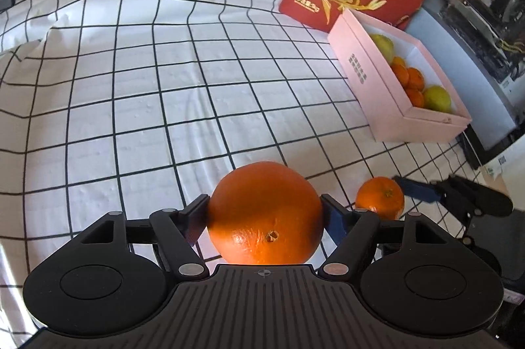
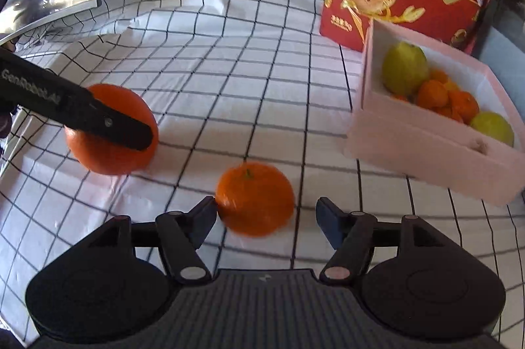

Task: Organize fruits
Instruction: 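Carry the orange and mandarin toward the pink box with both tools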

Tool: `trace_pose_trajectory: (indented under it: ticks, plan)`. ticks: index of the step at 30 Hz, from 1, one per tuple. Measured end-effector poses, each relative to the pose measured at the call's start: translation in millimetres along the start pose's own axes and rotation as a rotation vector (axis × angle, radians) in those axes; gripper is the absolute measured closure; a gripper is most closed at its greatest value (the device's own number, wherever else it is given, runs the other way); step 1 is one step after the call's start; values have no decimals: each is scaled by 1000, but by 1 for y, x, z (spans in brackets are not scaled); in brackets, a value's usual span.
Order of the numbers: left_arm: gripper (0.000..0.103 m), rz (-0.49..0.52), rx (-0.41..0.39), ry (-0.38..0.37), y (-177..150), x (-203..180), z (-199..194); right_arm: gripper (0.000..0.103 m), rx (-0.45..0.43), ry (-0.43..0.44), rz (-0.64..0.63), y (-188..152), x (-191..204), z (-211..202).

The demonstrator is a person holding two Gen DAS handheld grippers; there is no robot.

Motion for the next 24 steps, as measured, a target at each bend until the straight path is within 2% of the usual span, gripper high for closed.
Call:
trace_pose_trajectory:
  ticks: [1, 3, 4, 7, 11, 18, 24]
  plan:
    - [26, 0, 2, -5, -1, 1, 0, 35, -6, 6, -6, 1, 2, 0]
    - [26, -6, 7, -16, -3, 3, -1, 45, -4, 26, -26, 3, 6, 2]
    - [26, -14, 14, -24, -3, 5, -1, 46, 0, 33, -40, 3, 9, 3]
    - [26, -37, 49, -49, -7, 9, 0, 54, -9, 16, -72, 4, 11, 3]
    - [26, -49, 70, -59, -12, 10, 2, 54, 7, 41, -5, 5, -1, 1]
    - [26, -66, 64, -37, -13, 8, 2, 54, 13, 1, -3, -4, -17, -11]
    - [25, -24, 71, -17, -14, 1, 4, 54, 18, -41, 2, -10, -30, -20]
Point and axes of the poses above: each gripper's, at about its wrist camera, not at the fingertips, and z roughly the way its jaws point, x to its left, y to its top, the point moved 2 cm from there along z, roughly the way its jaws point, and after that the axes turned 12 degrees about -x, right-handed, at the moved point
